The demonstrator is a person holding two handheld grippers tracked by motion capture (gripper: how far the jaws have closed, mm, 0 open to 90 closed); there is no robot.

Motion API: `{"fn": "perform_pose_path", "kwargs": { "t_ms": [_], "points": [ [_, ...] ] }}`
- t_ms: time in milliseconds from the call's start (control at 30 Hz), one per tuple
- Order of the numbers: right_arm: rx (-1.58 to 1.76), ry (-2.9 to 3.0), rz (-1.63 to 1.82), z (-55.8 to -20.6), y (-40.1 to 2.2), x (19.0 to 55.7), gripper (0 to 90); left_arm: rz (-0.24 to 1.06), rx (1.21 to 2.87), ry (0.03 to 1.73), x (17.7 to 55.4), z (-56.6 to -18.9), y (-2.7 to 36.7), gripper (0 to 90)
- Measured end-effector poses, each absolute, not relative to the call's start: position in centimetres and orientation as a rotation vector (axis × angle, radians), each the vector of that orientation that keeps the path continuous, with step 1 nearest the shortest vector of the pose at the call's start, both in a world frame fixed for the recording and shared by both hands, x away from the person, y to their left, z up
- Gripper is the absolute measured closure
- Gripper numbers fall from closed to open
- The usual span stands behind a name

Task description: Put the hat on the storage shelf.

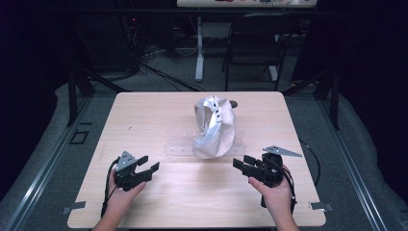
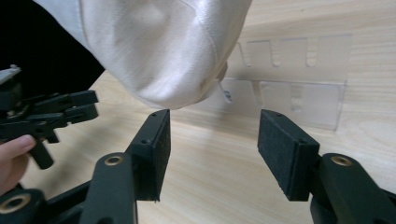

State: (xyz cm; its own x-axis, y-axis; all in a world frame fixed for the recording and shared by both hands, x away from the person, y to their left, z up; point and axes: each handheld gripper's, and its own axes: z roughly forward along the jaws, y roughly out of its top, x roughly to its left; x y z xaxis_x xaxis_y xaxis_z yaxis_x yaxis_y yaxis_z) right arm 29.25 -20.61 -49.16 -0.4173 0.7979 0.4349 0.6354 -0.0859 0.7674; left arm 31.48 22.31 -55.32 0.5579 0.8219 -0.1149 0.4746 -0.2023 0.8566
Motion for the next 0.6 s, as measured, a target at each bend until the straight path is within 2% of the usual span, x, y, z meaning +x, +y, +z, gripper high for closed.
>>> {"fn": "perform_pose_path", "kwargs": {
  "t_ms": [467,600],
  "points": [
    [1.643,1.917,1.452,-52.4,-21.2,29.8,45.1,0.548,1.856,1.038,31.3,-55.4,22.1,41.3],
    [1.642,1.941,1.443,-52.7,-21.1,29.9,45.1,0.491,1.855,1.025,31.3,-55.4,22.0,45.6]
  ]
}}
